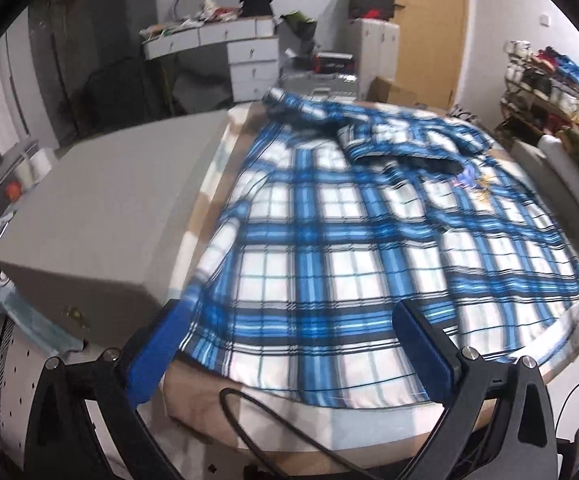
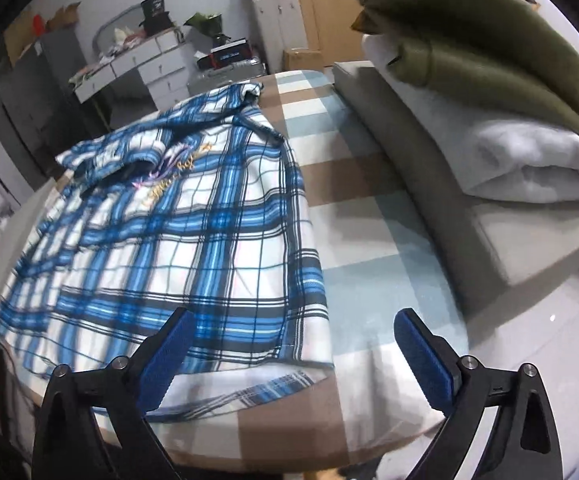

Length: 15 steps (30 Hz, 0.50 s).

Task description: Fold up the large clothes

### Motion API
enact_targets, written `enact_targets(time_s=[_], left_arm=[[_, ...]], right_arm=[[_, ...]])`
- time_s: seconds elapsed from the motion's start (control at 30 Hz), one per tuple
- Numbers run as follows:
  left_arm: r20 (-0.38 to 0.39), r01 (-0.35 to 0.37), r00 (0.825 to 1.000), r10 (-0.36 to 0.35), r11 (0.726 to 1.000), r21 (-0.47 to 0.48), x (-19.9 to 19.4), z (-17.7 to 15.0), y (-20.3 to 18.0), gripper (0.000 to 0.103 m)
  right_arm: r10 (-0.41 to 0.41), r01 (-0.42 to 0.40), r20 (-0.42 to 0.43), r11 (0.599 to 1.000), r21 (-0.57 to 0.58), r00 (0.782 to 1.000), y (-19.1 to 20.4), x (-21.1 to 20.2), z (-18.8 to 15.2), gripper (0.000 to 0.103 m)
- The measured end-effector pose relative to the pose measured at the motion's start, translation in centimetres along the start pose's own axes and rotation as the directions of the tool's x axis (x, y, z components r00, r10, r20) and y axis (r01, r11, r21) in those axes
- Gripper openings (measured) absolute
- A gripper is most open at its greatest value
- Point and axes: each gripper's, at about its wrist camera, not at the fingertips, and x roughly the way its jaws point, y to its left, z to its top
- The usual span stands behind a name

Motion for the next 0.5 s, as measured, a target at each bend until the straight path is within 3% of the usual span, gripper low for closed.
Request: enact_targets(time_s=[0.03, 0.07, 0.1, 0.2, 0.37, 0.43, 0.5], left_arm=[[-0.007, -0.007, 1.0, 0.007, 1.0, 0.001, 0.2, -0.2, 0.1, 0.1], [-0.017, -0.018, 1.0, 0.019, 1.0, 0.003, 0.4, -0.3, 0.1, 0.1], [-0.027, -0.029, 0.999, 0.03, 1.0, 0.007, 0.7, -0.4, 0.2, 0.1], [-0.035, -0.049, 0.998, 0.049, 0.999, 0.004, 0.9, -0.8, 0.4, 0.1], [-0.031, -0.148, 0.988, 0.149, 0.989, 0.024, 0.8, -0.9, 1.3, 0.1], [-0.035, -0.193, 0.98, 0.194, 0.981, 0.027, 0.8, -0.8, 1.8, 0.1], [-0.04, -0.209, 0.977, 0.21, 0.978, 0.023, 0.6, -0.8, 2.3, 0.1]], right_arm=[[-0.025, 0.025, 0.009, 0.999, -0.023, 1.0, 0.4, 0.4, -0.2, 0.08], [-0.042, 0.042, 0.0, 0.998, -0.045, 0.999, 0.9, 0.8, -0.3, 0.052], [-0.051, 0.049, -0.016, 0.996, -0.073, 0.999, 1.3, 1.2, -0.4, 0.034], [-0.101, 0.099, -0.008, 0.987, -0.129, 0.995, 1.8, 1.8, -1.2, 0.012], [-0.178, 0.185, 0.066, 0.976, -0.114, 0.982, 0.3, 0.6, -1.1, 0.003], [-0.229, 0.233, 0.069, 0.97, -0.067, 0.971, -1.3, 0.4, -0.8, 0.0], [-0.224, 0.225, 0.047, 0.974, -0.016, 0.973, -2.9, 0.2, -0.8, 0.0]])
